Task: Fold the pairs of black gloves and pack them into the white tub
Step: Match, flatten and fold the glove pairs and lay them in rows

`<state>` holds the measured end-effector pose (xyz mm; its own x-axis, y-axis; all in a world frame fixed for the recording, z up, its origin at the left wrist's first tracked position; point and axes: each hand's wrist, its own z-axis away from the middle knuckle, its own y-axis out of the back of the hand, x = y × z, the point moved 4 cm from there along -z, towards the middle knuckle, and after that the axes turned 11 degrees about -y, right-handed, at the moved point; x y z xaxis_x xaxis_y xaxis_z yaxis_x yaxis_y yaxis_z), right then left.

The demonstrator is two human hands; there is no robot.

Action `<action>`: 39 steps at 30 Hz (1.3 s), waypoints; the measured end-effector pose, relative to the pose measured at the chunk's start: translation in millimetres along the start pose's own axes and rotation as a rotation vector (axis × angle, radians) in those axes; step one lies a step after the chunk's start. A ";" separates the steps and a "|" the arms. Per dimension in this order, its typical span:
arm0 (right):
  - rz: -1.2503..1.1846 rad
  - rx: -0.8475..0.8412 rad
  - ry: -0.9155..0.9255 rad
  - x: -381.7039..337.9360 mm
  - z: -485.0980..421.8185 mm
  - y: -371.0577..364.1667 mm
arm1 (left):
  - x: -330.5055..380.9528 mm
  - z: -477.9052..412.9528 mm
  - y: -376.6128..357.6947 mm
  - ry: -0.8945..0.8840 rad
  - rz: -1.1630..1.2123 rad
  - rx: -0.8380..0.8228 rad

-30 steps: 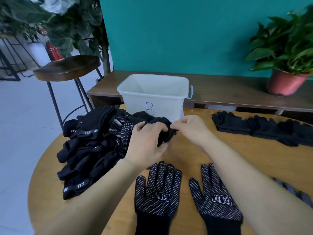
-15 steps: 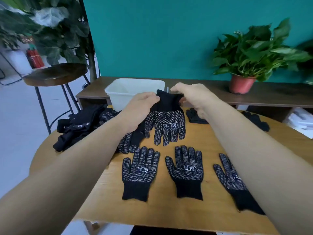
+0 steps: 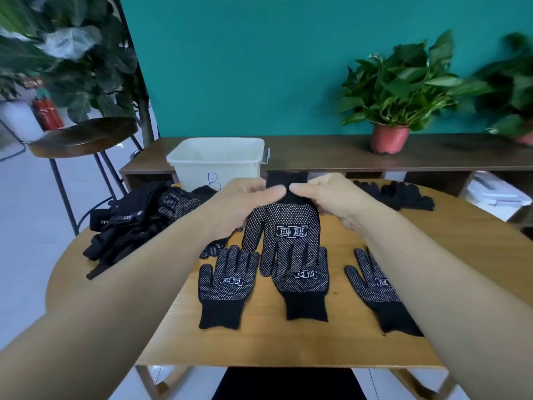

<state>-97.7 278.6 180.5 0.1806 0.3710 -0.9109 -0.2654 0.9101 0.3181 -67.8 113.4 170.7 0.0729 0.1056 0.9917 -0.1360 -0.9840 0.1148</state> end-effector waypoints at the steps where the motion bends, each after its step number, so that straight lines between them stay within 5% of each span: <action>1: -0.018 0.010 -0.007 3.5 0.6 2.5 | -5.7 -0.6 -0.9 0.000 -0.014 -0.013; 9: -0.106 -0.190 -0.147 34.1 14.7 22.6 | -25.1 -3.7 -28.7 0.172 0.082 -0.087; 30: -0.193 -0.039 -0.332 106.4 -46.9 138.4 | -57.2 -99.4 -130.8 0.219 0.067 -0.285; 39: -0.233 0.088 -0.342 120.2 -97.8 192.4 | -60.4 -180.4 -162.5 0.138 -0.023 -0.187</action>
<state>-219.7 480.3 106.5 0.5337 0.1799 -0.8263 -0.1009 0.9837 0.1490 -228.3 292.8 102.5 -0.0562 0.1591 0.9857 -0.3174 -0.9389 0.1335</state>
